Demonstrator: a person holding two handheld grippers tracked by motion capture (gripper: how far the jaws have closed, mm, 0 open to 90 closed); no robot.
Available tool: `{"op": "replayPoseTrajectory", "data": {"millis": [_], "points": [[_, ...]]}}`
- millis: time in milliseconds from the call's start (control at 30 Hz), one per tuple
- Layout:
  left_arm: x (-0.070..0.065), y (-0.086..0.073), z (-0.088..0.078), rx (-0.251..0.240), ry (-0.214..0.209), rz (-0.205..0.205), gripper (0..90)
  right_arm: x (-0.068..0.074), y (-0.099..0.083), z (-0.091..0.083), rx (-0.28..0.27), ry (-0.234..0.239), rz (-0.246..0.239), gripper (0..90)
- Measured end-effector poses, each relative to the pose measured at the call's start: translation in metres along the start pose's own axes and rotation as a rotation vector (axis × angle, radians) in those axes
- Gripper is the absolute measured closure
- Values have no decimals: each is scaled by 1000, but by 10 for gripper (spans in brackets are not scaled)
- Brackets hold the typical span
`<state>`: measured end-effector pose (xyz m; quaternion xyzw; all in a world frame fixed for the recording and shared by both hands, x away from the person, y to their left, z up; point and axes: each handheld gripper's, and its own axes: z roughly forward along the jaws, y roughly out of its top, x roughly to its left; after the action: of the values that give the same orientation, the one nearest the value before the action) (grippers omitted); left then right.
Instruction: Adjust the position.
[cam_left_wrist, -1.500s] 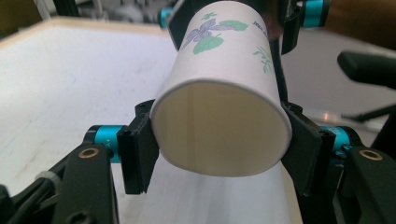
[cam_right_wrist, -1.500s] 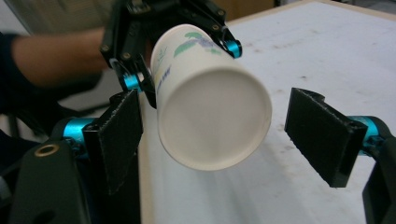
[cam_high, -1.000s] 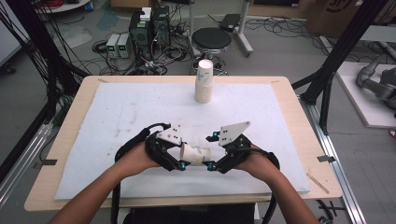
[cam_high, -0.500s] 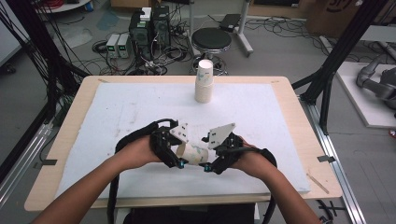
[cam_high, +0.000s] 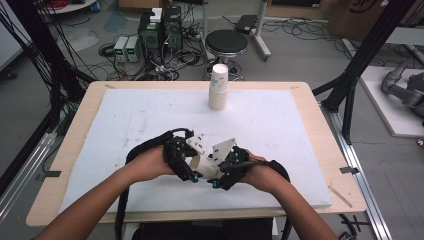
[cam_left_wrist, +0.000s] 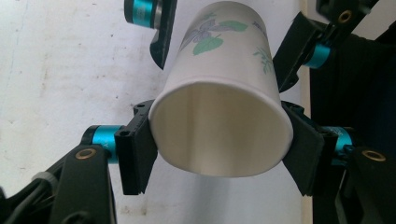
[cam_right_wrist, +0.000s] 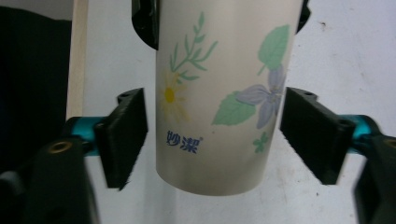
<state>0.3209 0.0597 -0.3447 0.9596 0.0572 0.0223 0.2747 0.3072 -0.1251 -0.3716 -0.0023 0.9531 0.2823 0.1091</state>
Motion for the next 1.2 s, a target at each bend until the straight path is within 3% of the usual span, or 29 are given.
{"op": "replayPoseTrajectory", "data": {"millis": [167,467,667,800,867,1100,1200], "points": [[0,-1,0,-22,-9,-12,333,2,0,3,14,-11,-29,346],[-1,-4,0,-73,-11,-52,322,3,-4,8,-14,2,16,360],[-2,-5,1,-117,4,-45,306,2,-5,9,-8,12,45,383],[-3,-8,-5,-215,15,13,227,2,-7,9,3,22,60,389],[-2,-11,-9,-249,24,15,215,1,-10,8,17,21,61,389],[5,-31,-23,-399,30,-69,194,-4,-23,-5,-10,-7,118,390],[6,-46,-26,-495,43,-136,195,-5,-32,-10,-40,-20,141,389]]}}
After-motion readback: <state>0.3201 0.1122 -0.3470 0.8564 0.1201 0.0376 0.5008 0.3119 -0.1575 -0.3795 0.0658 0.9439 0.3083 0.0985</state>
